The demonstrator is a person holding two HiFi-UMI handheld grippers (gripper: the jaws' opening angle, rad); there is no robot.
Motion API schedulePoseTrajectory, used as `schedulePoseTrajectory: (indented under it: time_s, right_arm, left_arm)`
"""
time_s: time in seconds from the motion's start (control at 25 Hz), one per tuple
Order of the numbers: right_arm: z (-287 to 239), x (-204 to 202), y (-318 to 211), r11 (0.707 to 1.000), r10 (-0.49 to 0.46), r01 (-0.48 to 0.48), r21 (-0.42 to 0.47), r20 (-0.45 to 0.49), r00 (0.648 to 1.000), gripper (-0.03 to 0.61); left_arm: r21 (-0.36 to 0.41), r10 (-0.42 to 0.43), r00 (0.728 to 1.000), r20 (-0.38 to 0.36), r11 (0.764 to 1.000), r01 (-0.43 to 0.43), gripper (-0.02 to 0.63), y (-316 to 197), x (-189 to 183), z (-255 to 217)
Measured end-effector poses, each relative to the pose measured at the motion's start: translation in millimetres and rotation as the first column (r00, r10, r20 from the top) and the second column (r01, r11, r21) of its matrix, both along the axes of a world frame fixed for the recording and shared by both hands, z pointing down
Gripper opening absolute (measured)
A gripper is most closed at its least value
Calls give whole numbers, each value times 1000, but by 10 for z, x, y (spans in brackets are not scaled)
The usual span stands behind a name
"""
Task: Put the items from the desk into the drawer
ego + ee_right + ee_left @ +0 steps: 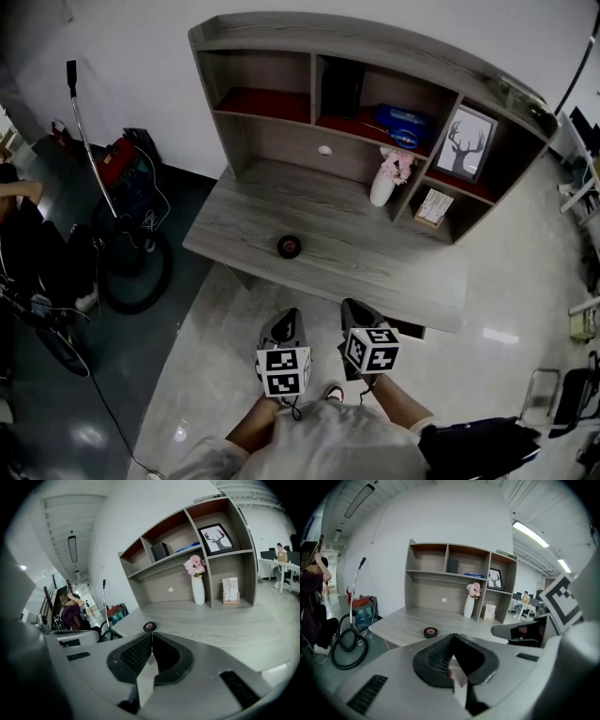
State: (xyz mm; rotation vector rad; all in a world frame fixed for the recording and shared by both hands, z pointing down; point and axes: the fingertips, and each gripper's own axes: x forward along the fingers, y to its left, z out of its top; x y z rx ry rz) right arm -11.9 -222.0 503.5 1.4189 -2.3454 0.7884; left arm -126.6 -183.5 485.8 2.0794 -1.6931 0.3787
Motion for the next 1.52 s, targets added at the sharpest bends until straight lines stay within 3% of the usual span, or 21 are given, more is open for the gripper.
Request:
schedulePoseTrajectory:
  time_s: [0.24, 0.36, 0.52, 0.84, 1.52]
  right_arm:
    - [-22, -352, -287, 998, -55, 55, 7, 18, 998, 6]
    - [-10, -573, -406, 996, -94, 94, 3, 14, 995, 66]
    - [63, -806, -610, 993, -116, 116, -2, 6, 993, 86]
    - [304, -1169, -942, 991, -134, 134, -29, -19, 991, 147]
    - [1018, -1537, -1534, 992, -102, 95, -89, -73, 992, 204]
  left_arm:
    - [-21, -32, 999, 6, 999, 32, 8, -101, -313, 88]
    - [-27, -48, 999, 11, 998, 49, 8, -177, -492, 107]
    - [-29, -72, 997, 15, 997, 72, 8, -321, -718, 128]
    - [-79, -95, 995, 9, 992, 96, 8, -515, -1077, 394]
    - [-164, -105, 994, -32, 981, 99, 8, -1035, -1530, 1063]
